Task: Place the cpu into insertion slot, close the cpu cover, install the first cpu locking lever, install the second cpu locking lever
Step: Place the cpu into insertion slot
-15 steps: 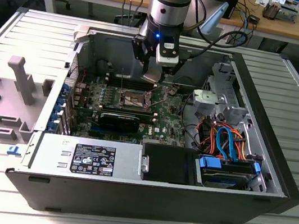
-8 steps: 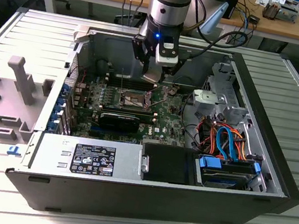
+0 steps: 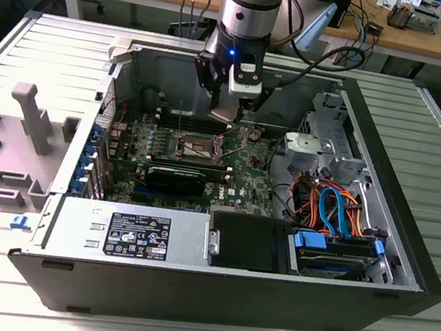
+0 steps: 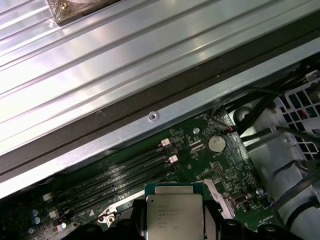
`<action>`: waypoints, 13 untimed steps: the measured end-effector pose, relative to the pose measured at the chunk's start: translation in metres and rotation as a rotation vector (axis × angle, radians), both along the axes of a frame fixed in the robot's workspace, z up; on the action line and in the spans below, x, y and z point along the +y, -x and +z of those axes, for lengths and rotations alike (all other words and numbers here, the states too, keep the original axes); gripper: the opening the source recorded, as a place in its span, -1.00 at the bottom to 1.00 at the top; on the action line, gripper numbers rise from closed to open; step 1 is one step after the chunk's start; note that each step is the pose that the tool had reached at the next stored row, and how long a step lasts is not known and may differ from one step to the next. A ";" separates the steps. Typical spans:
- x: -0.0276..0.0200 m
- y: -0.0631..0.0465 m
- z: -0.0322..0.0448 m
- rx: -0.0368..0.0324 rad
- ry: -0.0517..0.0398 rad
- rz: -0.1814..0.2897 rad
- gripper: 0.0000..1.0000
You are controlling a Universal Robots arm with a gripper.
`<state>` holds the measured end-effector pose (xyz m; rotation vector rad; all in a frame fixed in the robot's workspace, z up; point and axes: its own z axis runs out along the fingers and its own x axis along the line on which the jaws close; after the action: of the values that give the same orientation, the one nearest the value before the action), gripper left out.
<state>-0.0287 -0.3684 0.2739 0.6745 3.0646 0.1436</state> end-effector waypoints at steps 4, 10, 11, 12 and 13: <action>0.0000 0.000 0.0000 0.0000 0.0000 -0.007 0.09; -0.0001 0.000 0.0000 0.0000 0.0000 -0.015 0.09; -0.0001 0.000 -0.0001 0.0000 0.0000 -0.017 0.09; -0.0001 0.000 -0.0001 0.0000 -0.0001 -0.019 0.09; -0.0001 0.000 -0.0001 0.0000 -0.0001 -0.021 0.09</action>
<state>-0.0287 -0.3685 0.2738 0.7067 3.0564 0.1437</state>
